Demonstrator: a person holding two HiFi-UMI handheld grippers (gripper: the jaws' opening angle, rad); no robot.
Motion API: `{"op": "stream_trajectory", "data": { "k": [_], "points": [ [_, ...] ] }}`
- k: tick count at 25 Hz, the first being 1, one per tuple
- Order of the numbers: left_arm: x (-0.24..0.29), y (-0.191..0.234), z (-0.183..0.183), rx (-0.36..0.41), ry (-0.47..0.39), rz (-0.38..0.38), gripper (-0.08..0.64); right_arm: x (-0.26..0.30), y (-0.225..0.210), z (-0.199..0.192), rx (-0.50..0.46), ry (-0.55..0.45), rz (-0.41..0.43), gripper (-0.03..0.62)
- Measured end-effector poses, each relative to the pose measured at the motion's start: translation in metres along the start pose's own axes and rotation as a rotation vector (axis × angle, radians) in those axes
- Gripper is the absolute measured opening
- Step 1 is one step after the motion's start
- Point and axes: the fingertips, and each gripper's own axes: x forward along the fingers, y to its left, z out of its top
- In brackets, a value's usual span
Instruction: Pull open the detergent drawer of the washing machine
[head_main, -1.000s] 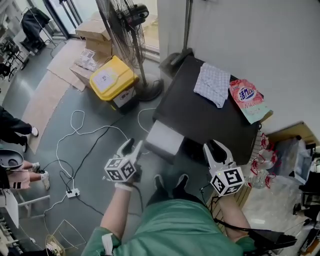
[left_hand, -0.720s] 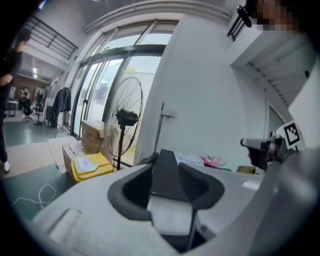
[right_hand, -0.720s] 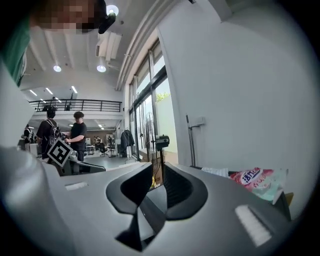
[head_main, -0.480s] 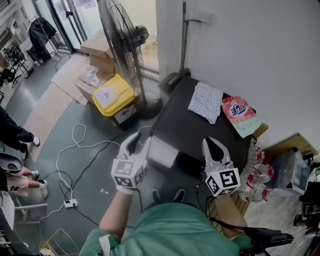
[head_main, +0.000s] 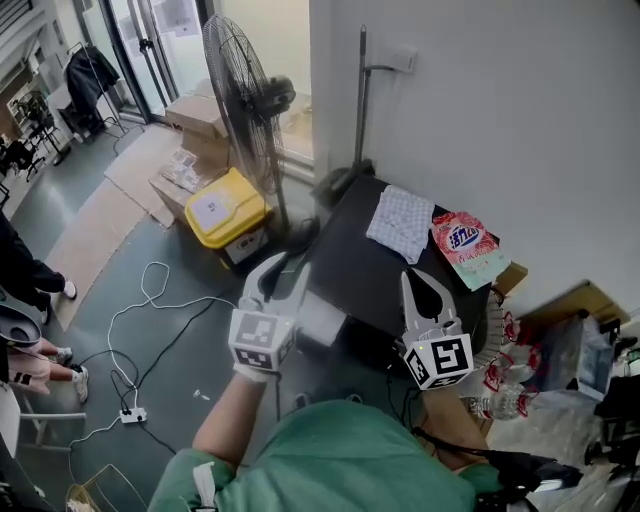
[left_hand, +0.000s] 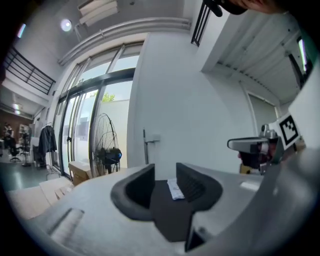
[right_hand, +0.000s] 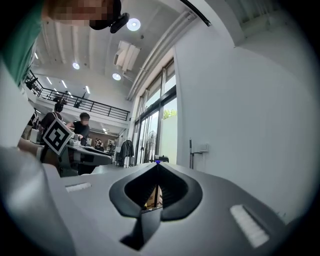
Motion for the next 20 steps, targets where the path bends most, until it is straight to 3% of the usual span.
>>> {"op": "stream_trajectory", "data": {
  "k": [10, 20],
  "points": [
    [0.008, -0.025, -0.001, 0.021, 0.007, -0.035, 0.123, 0.003, -0.005, -0.006, -0.038, 0.024, -0.005, 0.005],
    [0.008, -0.024, 0.0, 0.041, 0.018, -0.011, 0.118, -0.001, -0.007, -0.009, -0.059, 0.023, 0.004, 0.005]
  ]
}}
